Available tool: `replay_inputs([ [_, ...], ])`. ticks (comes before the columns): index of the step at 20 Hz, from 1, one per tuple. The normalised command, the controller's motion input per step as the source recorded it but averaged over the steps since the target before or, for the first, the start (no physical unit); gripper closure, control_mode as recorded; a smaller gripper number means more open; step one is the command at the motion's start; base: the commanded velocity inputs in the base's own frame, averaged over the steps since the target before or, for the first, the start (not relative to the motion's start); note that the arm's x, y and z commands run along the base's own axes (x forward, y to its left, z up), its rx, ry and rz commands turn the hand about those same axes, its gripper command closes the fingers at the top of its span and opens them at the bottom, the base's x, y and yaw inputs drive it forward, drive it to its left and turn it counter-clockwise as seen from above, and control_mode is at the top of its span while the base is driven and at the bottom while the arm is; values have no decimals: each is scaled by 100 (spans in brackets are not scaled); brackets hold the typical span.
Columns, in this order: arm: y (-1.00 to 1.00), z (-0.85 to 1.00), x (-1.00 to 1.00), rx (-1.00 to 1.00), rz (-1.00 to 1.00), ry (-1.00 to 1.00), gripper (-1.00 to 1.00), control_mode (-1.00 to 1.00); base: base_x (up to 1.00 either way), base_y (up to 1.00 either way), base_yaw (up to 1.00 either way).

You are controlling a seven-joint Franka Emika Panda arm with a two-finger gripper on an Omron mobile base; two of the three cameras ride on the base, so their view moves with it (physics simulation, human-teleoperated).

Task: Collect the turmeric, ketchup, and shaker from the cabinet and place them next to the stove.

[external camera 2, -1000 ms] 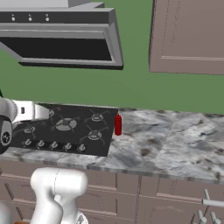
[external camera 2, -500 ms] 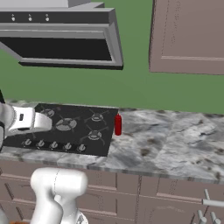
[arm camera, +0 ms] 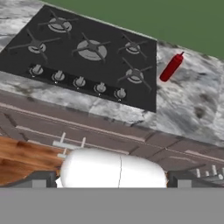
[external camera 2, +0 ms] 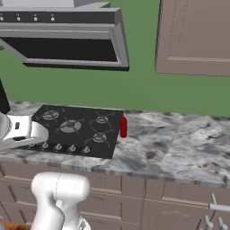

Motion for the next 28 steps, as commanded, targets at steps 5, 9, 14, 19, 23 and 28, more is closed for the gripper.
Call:
replay_inputs([
  [5, 0, 0, 0, 0, 0, 0, -100, 100, -54, 52, 27],
  [9, 0, 0, 0, 0, 0, 0, -100, 100, -48, 84, 34],
  [14, 0, 0, 0, 0, 0, 0, -100, 100, -27, 100, 43],
  [19, 0, 0, 0, 0, 0, 0, -100, 100, -18, 91, 51],
  [23, 0, 0, 0, 0, 0, 0, -100, 100, -12, 91, 51],
  [28, 0, 0, 0, 0, 0, 0, -100, 100, -6, 82, 54],
])
